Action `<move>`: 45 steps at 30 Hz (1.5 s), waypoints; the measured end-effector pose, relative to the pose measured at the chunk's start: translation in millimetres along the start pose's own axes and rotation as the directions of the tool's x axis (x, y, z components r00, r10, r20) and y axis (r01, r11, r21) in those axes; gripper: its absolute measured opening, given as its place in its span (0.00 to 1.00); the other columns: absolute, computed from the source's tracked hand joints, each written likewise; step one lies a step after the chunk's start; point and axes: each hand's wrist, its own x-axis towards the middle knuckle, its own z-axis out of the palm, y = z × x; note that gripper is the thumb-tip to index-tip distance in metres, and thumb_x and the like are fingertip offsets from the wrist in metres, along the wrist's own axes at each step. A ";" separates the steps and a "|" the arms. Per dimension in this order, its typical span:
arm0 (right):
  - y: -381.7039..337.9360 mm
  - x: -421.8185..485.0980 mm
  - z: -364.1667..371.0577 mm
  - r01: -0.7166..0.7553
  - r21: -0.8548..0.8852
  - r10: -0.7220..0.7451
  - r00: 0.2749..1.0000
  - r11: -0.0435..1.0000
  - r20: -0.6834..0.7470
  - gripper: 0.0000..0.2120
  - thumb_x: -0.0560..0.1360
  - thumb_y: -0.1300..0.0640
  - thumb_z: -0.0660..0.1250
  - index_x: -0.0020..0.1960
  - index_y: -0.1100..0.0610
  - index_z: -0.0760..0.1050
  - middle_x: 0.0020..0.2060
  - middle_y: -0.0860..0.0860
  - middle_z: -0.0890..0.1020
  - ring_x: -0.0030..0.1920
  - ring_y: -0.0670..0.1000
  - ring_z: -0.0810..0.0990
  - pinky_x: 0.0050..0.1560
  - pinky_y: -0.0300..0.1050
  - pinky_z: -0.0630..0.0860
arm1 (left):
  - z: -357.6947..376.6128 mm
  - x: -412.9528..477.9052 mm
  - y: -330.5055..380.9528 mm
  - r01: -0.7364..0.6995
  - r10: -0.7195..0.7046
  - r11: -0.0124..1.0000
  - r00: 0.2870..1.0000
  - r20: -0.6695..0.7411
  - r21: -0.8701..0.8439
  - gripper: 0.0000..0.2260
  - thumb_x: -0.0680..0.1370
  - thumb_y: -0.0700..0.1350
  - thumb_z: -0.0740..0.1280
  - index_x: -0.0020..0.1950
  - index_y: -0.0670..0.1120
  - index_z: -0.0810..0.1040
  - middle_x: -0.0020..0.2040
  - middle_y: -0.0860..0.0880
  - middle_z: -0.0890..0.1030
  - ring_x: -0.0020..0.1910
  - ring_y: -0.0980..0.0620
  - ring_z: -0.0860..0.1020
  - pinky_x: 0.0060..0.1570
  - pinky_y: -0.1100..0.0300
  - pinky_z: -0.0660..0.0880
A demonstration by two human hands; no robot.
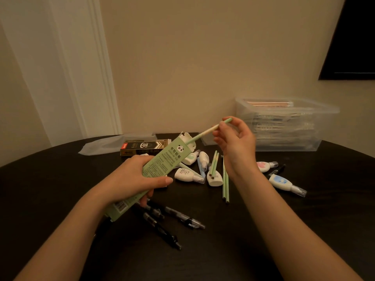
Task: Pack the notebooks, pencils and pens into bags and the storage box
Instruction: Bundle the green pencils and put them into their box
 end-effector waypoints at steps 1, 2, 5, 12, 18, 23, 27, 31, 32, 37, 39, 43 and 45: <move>0.2 -1.7 0.7 0.000 -0.056 0.003 0.998 0.998 0.055 0.06 0.76 0.64 0.64 0.49 0.55 0.76 0.34 0.48 0.82 0.36 0.45 0.81 0.39 0.35 0.78 | 2.5 0.3 1.0 -0.007 0.007 1.000 1.000 0.008 0.008 0.14 0.72 0.51 0.71 0.55 0.54 0.74 0.32 0.48 0.80 0.26 0.53 0.78 0.31 0.59 0.77; 0.5 -4.7 2.6 0.018 -0.150 0.002 0.991 0.989 0.137 0.07 0.76 0.64 0.65 0.50 0.55 0.75 0.34 0.48 0.82 0.36 0.46 0.81 0.38 0.35 0.78 | 5.1 0.6 1.8 -0.015 0.014 1.000 1.000 0.018 0.018 0.12 0.72 0.51 0.71 0.54 0.54 0.74 0.32 0.48 0.80 0.27 0.53 0.78 0.31 0.59 0.78; 5.9 -13.9 10.2 0.164 -0.358 -0.048 0.949 0.919 0.311 0.10 0.75 0.63 0.66 0.54 0.52 0.72 0.34 0.49 0.83 0.40 0.46 0.84 0.43 0.38 0.80 | 8.7 1.6 2.9 -0.025 0.024 0.999 1.000 0.016 0.021 0.11 0.72 0.51 0.71 0.52 0.53 0.75 0.33 0.47 0.80 0.28 0.51 0.79 0.31 0.58 0.79; 14.2 -16.4 13.0 0.205 -0.413 0.020 0.878 0.887 0.478 0.10 0.80 0.53 0.60 0.50 0.44 0.79 0.57 0.38 0.77 0.56 0.33 0.74 0.56 0.35 0.73 | 5.2 2.2 0.6 -0.033 0.032 0.999 0.994 -0.108 -0.011 0.10 0.72 0.51 0.70 0.52 0.57 0.74 0.31 0.49 0.80 0.26 0.51 0.79 0.28 0.61 0.77; 13.5 3.9 -2.0 -0.040 -0.399 0.190 0.919 0.916 0.345 0.20 0.82 0.46 0.47 0.51 0.44 0.78 0.63 0.45 0.76 0.62 0.46 0.72 0.62 0.45 0.69 | 3.0 3.0 -2.3 0.008 -0.004 1.000 0.987 -0.160 0.028 0.14 0.73 0.52 0.69 0.56 0.55 0.73 0.36 0.48 0.80 0.27 0.52 0.80 0.27 0.65 0.75; 32.7 32.1 -13.1 0.122 -0.866 0.209 0.945 0.485 0.251 0.07 0.78 0.60 0.62 0.50 0.55 0.80 0.42 0.48 0.79 0.45 0.47 0.78 0.43 0.37 0.73 | -2.3 3.3 -5.8 0.042 -0.033 0.998 0.977 -0.212 0.038 0.16 0.73 0.52 0.69 0.60 0.52 0.72 0.38 0.53 0.77 0.25 0.56 0.79 0.27 0.67 0.74; 60.8 67.6 -4.2 0.078 -0.985 0.282 0.952 0.151 0.118 0.08 0.77 0.61 0.64 0.55 0.59 0.77 0.49 0.54 0.79 0.49 0.52 0.78 0.49 0.46 0.77 | -6.2 5.2 -14.1 0.081 -0.069 0.996 0.968 -0.242 0.039 0.20 0.73 0.54 0.70 0.63 0.50 0.73 0.39 0.51 0.79 0.26 0.54 0.79 0.28 0.65 0.75; 67.6 96.5 -17.6 -0.046 -0.992 0.317 0.945 -0.114 -0.080 0.16 0.76 0.58 0.65 0.63 0.61 0.70 0.56 0.58 0.76 0.55 0.57 0.77 0.49 0.48 0.75 | -6.8 7.8 -19.1 0.103 -0.088 0.993 0.965 -0.246 0.050 0.21 0.73 0.55 0.69 0.63 0.51 0.73 0.40 0.50 0.80 0.27 0.53 0.80 0.29 0.64 0.77; 68.1 99.9 -20.2 -0.057 -0.985 0.342 0.933 -0.162 -0.110 0.18 0.77 0.57 0.65 0.64 0.61 0.69 0.57 0.59 0.76 0.55 0.57 0.76 0.49 0.48 0.75 | -6.8 8.2 -19.5 0.104 -0.087 0.993 0.966 -0.244 0.056 0.20 0.73 0.55 0.69 0.62 0.52 0.73 0.40 0.50 0.80 0.27 0.53 0.80 0.30 0.63 0.77; 75.7 113.0 -17.9 -0.087 -0.964 0.478 0.855 -0.250 -0.201 0.21 0.75 0.52 0.68 0.64 0.60 0.70 0.55 0.57 0.75 0.55 0.56 0.76 0.54 0.48 0.76 | -5.7 9.7 -18.7 0.114 -0.089 0.989 0.968 -0.233 0.097 0.18 0.73 0.56 0.68 0.61 0.53 0.73 0.41 0.53 0.78 0.27 0.54 0.80 0.32 0.63 0.78; 77.9 115.7 -14.1 -0.072 -0.952 0.503 0.836 -0.297 -0.220 0.22 0.73 0.51 0.69 0.63 0.60 0.70 0.56 0.57 0.76 0.57 0.56 0.76 0.57 0.49 0.76 | -5.0 9.5 -18.6 0.116 -0.089 0.987 0.969 -0.231 0.108 0.18 0.73 0.56 0.68 0.60 0.53 0.73 0.41 0.54 0.78 0.27 0.55 0.80 0.33 0.62 0.78; 86.6 118.0 -9.0 -0.075 -0.941 0.525 0.814 -0.329 -0.248 0.23 0.73 0.53 0.69 0.65 0.61 0.70 0.52 0.58 0.76 0.53 0.55 0.76 0.54 0.47 0.75 | -4.9 9.0 -17.3 0.118 -0.087 0.984 0.972 -0.220 0.133 0.17 0.74 0.56 0.68 0.60 0.53 0.72 0.41 0.53 0.78 0.27 0.55 0.80 0.34 0.61 0.79; 90.5 118.4 -8.5 -0.069 -0.938 0.541 0.802 -0.339 -0.255 0.22 0.75 0.55 0.67 0.66 0.62 0.70 0.47 0.58 0.74 0.49 0.55 0.74 0.49 0.47 0.74 | -4.8 9.0 -16.6 0.120 -0.089 0.984 0.972 -0.218 0.135 0.18 0.74 0.56 0.68 0.61 0.53 0.72 0.42 0.54 0.78 0.27 0.56 0.80 0.33 0.63 0.78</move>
